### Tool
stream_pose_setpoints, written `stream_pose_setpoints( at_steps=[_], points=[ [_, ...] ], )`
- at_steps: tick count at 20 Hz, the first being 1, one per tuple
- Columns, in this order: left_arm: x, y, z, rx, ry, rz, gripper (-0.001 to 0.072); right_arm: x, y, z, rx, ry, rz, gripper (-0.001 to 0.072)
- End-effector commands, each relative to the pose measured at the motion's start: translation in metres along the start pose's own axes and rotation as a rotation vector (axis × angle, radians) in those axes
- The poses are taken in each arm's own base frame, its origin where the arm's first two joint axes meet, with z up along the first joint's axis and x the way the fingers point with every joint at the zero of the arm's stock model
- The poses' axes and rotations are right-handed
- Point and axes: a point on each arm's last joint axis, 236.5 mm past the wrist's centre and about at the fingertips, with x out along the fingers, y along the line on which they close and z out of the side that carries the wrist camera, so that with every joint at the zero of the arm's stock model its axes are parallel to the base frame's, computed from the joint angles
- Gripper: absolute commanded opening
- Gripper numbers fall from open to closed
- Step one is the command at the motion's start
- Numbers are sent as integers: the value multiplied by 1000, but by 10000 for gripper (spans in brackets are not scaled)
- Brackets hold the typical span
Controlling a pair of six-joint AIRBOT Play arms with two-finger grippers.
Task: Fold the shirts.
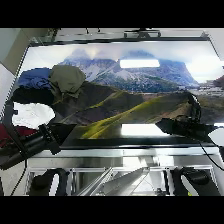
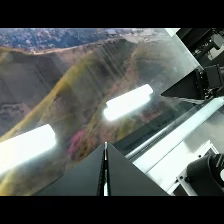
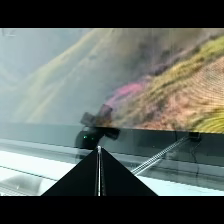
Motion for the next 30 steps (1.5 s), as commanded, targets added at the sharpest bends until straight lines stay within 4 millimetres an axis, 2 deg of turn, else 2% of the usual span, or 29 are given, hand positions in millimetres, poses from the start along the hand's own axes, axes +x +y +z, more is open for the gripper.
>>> stream_pose_setpoints(
  at_steps=[1, 11, 13, 15, 20, 25, 27, 29, 30],
  points=[
    [0, 0, 0, -2, 0, -2, 7, 0, 0, -1, 0, 2, -1, 28],
    [1, 1, -1, -3, 2, -1, 7, 1, -1, -1, 1, 2, -1, 27],
    [1, 2, 0, -2, -5, 3, 7, 1, 1, 9, 1, -39, 6, 28],
    [0, 5, 8, -3, -35, 18, 7, 1, 2, 16, 3, -69, 12, 28],
    [-1, 12, 27, -7, -118, 49, 7, 2, 3, 17, 8, -69, 16, 27],
    [-6, 25, 49, -6, -213, 103, 6, 16, -7, 15, -10, -23, -13, 28],
    [-11, 42, 63, 8, -270, 175, 4, 22, -12, 14, -10, 1, -25, 28],
    [-14, 94, 70, -57, -278, 344, 29, 27, -16, 13, 0, 16, -34, 28],
    [-13, 126, 64, -92, -216, 433, 57, 29, -17, 14, -16, 16, -35, 28]
  ],
)
